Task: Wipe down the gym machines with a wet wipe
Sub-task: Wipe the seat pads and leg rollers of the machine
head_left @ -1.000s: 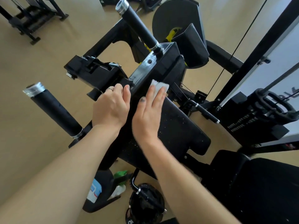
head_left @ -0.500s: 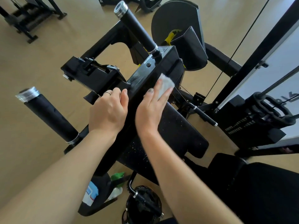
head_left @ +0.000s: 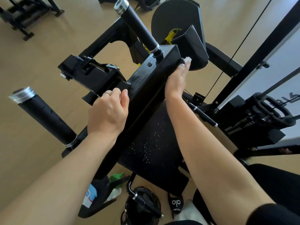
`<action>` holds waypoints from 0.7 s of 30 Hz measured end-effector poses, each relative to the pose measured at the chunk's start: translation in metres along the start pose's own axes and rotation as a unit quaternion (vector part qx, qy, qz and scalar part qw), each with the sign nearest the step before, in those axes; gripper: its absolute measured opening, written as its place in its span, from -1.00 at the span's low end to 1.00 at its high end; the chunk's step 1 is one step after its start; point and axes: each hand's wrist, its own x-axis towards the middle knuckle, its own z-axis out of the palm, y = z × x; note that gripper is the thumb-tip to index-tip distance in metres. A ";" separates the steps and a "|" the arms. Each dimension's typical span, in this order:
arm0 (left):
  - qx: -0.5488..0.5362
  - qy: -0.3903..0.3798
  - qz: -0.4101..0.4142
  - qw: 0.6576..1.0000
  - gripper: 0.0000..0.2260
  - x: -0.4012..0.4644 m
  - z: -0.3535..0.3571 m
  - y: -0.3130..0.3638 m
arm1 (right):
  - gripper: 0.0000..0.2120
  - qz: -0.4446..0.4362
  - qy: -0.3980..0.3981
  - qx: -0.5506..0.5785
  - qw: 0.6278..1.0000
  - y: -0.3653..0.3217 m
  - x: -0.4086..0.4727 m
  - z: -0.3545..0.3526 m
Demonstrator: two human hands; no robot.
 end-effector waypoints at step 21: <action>-0.018 -0.007 -0.005 1.000 -0.67 0.000 0.004 -0.001 | -0.34 0.308 -0.068 0.351 0.882 -0.010 0.017 -0.039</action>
